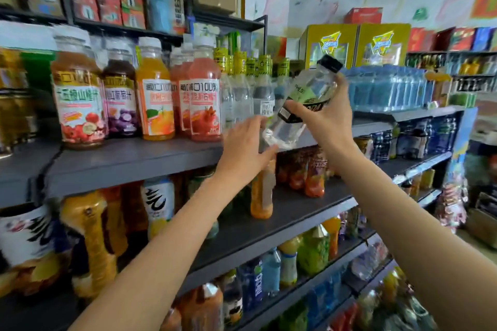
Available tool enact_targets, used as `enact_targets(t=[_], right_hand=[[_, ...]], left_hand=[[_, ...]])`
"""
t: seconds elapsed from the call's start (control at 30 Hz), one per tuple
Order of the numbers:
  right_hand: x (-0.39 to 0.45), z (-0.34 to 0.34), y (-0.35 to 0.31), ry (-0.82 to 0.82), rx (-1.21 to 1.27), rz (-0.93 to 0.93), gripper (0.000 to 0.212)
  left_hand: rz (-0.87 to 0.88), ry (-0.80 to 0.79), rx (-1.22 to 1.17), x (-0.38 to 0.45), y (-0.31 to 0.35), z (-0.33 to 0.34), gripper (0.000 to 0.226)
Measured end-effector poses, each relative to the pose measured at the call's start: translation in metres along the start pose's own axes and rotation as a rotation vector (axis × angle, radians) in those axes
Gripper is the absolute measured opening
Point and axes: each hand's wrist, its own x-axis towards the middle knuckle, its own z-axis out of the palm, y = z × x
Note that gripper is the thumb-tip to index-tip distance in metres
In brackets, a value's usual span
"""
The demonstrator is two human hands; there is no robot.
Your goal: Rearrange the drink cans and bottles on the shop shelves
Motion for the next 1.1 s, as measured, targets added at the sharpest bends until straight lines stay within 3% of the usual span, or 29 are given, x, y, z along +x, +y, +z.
enact_targets(t=[0.13,0.4,0.57,0.67,0.97,1.1], right_hand=[[0.057,-0.017,0.047,0.101,-0.073,-0.036,0.092],[0.141,-0.037,0.154,0.197,-0.146,-0.126,0.088],[0.19,-0.053,0.212,0.105,-0.101,-0.196,0.088],[0.205,-0.045,0.251,-0.049,-0.041,-0.21,0.086],[0.205,-0.028,0.302,-0.247,0.24,-0.355,0.07],[0.203,-0.033,0.311,-0.296,0.189,-0.457,0.073]], left_hand=[[-0.004,0.013,0.022,0.031,-0.006,0.03,0.037],[-0.07,0.102,0.115,0.086,0.017,0.115,0.036],[-0.134,0.111,0.159,0.142,0.054,0.192,0.044],[-0.232,0.191,0.225,0.164,0.063,0.221,0.053],[-0.227,0.204,0.264,0.166,0.057,0.232,0.063],[-0.24,0.21,0.281,0.166,0.06,0.232,0.066]])
